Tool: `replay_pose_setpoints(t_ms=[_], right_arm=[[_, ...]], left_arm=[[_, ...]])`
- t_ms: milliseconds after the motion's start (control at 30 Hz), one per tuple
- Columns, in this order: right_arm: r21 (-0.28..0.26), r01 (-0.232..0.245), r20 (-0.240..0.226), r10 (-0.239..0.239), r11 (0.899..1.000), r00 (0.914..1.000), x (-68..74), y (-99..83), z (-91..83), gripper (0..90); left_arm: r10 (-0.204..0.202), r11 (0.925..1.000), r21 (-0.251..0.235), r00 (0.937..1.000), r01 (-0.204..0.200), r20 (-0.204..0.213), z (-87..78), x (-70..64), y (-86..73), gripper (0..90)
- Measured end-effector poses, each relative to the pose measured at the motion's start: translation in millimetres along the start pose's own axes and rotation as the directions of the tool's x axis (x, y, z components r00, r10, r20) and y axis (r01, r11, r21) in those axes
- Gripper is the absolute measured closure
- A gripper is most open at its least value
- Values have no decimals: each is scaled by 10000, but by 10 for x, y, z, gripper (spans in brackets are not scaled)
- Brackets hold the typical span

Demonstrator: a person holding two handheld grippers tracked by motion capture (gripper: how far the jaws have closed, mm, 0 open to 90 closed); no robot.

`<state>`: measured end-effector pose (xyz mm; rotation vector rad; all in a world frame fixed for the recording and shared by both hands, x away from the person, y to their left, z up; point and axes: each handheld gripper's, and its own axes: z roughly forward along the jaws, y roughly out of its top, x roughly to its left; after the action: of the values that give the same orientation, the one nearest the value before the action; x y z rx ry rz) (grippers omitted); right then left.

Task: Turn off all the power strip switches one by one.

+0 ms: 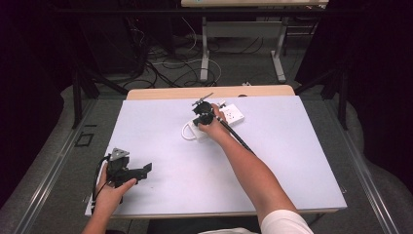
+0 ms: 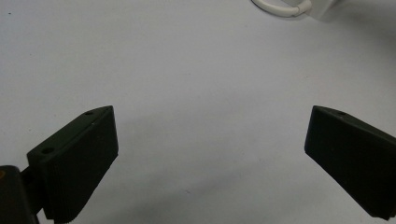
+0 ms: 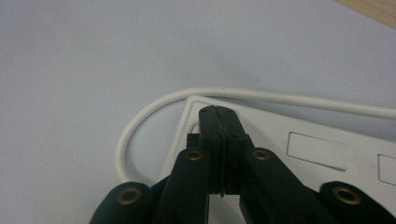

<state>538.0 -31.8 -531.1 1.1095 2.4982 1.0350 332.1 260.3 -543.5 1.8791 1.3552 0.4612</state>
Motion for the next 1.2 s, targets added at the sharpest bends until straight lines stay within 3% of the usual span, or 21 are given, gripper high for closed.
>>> replay_pose_setpoints(t_ms=[100, 167, 200, 267, 300, 333, 367, 400, 433, 500, 533, 567, 733, 767, 833, 1033, 1067, 1200], right_arm=[[-233, -57, -25, 56, 9997, 10000, 0, -12, 12, 900], [50, -9, -13, 9, 10000, 10000, 1, -2, -2, 900], [-196, -126, 24, 126, 9997, 9999, 16, -8, 13, 900], [222, 146, 87, -148, 9996, 9999, 23, 2, -8, 900], [-78, 112, 73, -111, 9999, 9999, 35, -8, 15, 900], [1, 173, 44, -173, 9999, 9998, 40, -5, 15, 900], [445, 293, 129, -299, 9986, 9995, 42, 9, -10, 900], [328, 290, 128, -295, 9990, 9995, 44, 6, -2, 900], [-91, 215, 86, -214, 9997, 9997, 41, -7, 23, 900], [293, -13, -3, 13, 9996, 10000, 20, -4, -12, 900], [-136, -90, -120, 89, 9999, 9999, 4, -19, 9, 900], [-147, -234, -138, 232, 9996, 9996, 1, -19, 6, 900], [-157, -223, 113, 224, 9996, 9997, -33, -9, -27, 900], [-52, -413, 132, 413, 9991, 9991, -31, -3, -36, 900], [-365, -275, 140, 281, 9990, 9995, -70, -4, -37, 900], [-338, -471, 541, 488, 9983, 9973, -163, 35, -103, 900], [-581, -559, 568, 592, 9967, 9966, -187, 33, -100, 900], [-496, -784, 820, 823, 9957, 9932, -262, 39, -137, 900]], left_arm=[[38, 9999, 151, 10000, -39, 37, -12, 2, 7, 28], [69, 9998, 188, 10000, -70, 40, -13, 2, 6, 28], [80, 9998, 193, 10000, -80, 40, -12, 2, 6, 28], [82, 9998, 185, 10000, -83, 37, -10, 2, 5, 29], [77, 9998, 204, 10000, -78, 41, -11, 2, 6, 28], [76, 9998, 201, 10000, -77, 40, -12, 2, 6, 28], [75, 9998, 192, 10000, -76, 41, -13, 2, 6, 28], [68, 9998, 191, 10000, -69, 45, -13, 2, 6, 28], [39, 9998, 172, 10000, -39, 38, -11, 1, 6, 29], [39, 9998, 173, 10000, -40, 42, -9, 2, 5, 29], [38, 9998, 180, 10000, -39, 45, -7, 2, 4, 28], [83, 9998, 205, 10000, -84, 43, -9, 4, 5, 28], [-51, 10000, -46, 10000, 51, 3, 1, 1, -2, 28], [-50, 10000, -29, 10000, 50, -9, -1, 2, -2, 28], [-55, 10000, -15, 10000, 55, -17, -1, 3, -2, 29], [-47, 9999, 130, 10000, 47, 44, -14, 14, 2, 29], [-52, 9999, 108, 10000, 51, 39, -13, 14, 1, 28], [-58, 9999, 101, 10000, 57, 41, -13, 14, 1, 28]])
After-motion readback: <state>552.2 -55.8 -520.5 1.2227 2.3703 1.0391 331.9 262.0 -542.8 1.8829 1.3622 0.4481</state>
